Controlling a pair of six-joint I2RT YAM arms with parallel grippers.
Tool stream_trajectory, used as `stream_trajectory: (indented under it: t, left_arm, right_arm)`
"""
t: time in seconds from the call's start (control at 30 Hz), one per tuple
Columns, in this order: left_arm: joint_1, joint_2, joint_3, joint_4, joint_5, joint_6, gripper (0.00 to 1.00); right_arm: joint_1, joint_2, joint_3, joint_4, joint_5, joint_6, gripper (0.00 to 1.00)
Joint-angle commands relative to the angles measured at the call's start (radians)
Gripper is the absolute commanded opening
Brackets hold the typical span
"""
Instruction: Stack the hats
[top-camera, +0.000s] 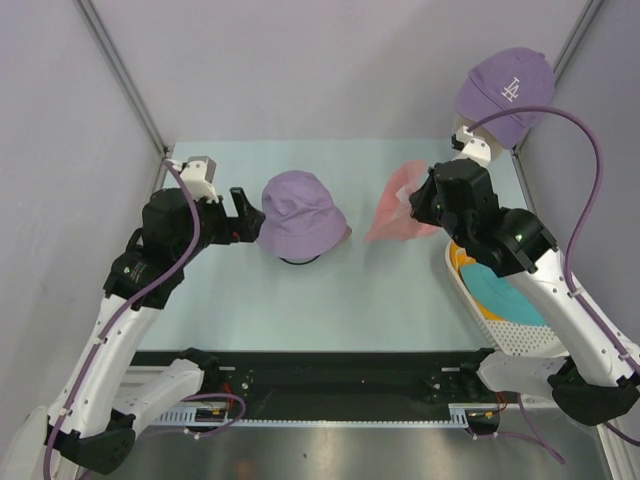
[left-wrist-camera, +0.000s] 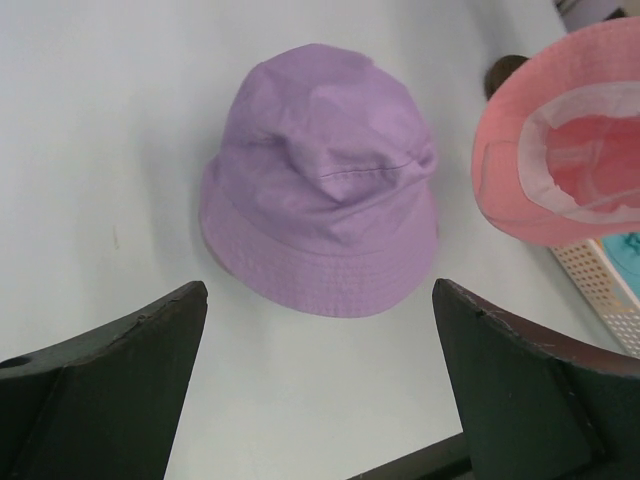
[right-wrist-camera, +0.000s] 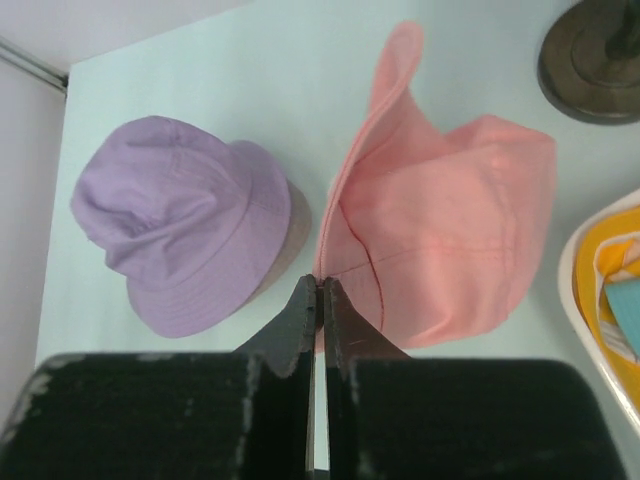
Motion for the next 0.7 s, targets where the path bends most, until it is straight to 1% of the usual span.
stream_trajectory:
  t: [0.0,0.17,0.23,0.3,0.33,0.37,0.43,0.5,0.53,0.67]
  left_arm:
    - [-0.015,0.006,0.036,0.143,0.171,0.035,1.0]
    - [-0.058,0.044,0.037,0.243,0.276,0.025,1.0]
    - [-0.105,0.064,0.065,0.273,0.299,0.031,1.0]
    - [-0.156,0.099,0.091,0.295,0.293,0.07,1.0]
    - [-0.211,0.114,0.114,0.305,0.29,0.086,1.0]
    - [-0.237,0.139,0.123,0.318,0.286,0.114,1.0]
    - [-0.297,0.17,0.138,0.361,0.308,0.13,1.0]
    - [-0.325,0.219,0.152,0.393,0.313,0.134,1.0]
    - [-0.351,0.236,0.174,0.396,0.311,0.137,1.0]
    - [-0.399,0.315,0.232,0.399,0.317,0.169,1.0]
  right_arm:
    - [0.037,0.042,0.126,0.039,0.046,-0.056,0.0]
    - [0.087,0.105,0.213,0.017,0.078,-0.098,0.0]
    - [0.1,0.125,0.261,0.004,0.081,-0.107,0.0]
    - [0.113,0.15,0.293,0.001,0.08,-0.113,0.0]
    - [0.118,0.16,0.314,0.001,0.072,-0.116,0.0]
    - [0.12,0.176,0.328,-0.001,0.068,-0.118,0.0]
    - [0.13,0.193,0.353,0.002,0.048,-0.118,0.0]
    - [0.146,0.214,0.362,0.007,0.037,-0.118,0.0]
    - [0.15,0.22,0.367,0.005,0.029,-0.115,0.0]
    - [0.175,0.245,0.373,0.014,0.015,-0.101,0.0]
